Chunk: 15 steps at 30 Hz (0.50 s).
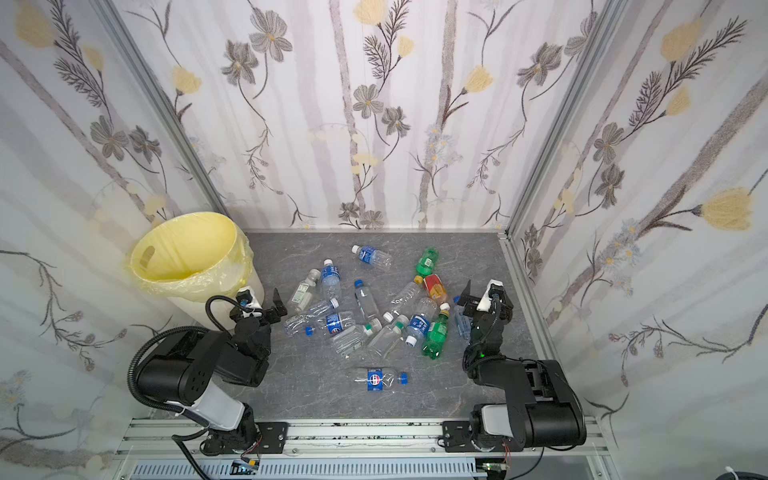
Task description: Throw the plastic bottles in the bin
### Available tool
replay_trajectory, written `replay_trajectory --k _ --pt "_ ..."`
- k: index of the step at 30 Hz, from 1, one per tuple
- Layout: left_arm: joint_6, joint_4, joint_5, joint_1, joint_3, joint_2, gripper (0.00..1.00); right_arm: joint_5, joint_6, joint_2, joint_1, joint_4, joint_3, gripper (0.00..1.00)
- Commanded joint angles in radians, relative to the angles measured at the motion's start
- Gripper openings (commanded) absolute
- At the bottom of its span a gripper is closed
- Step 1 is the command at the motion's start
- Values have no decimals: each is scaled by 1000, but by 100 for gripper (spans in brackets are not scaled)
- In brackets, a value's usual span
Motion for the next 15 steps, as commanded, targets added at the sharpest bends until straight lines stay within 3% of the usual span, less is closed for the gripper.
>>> replay_trajectory --k 1,15 --pt "1 32 -5 1 6 0 100 7 0 2 0 40 0 100" --pt "1 27 -3 2 9 1 100 6 0 2 0 38 1 100"
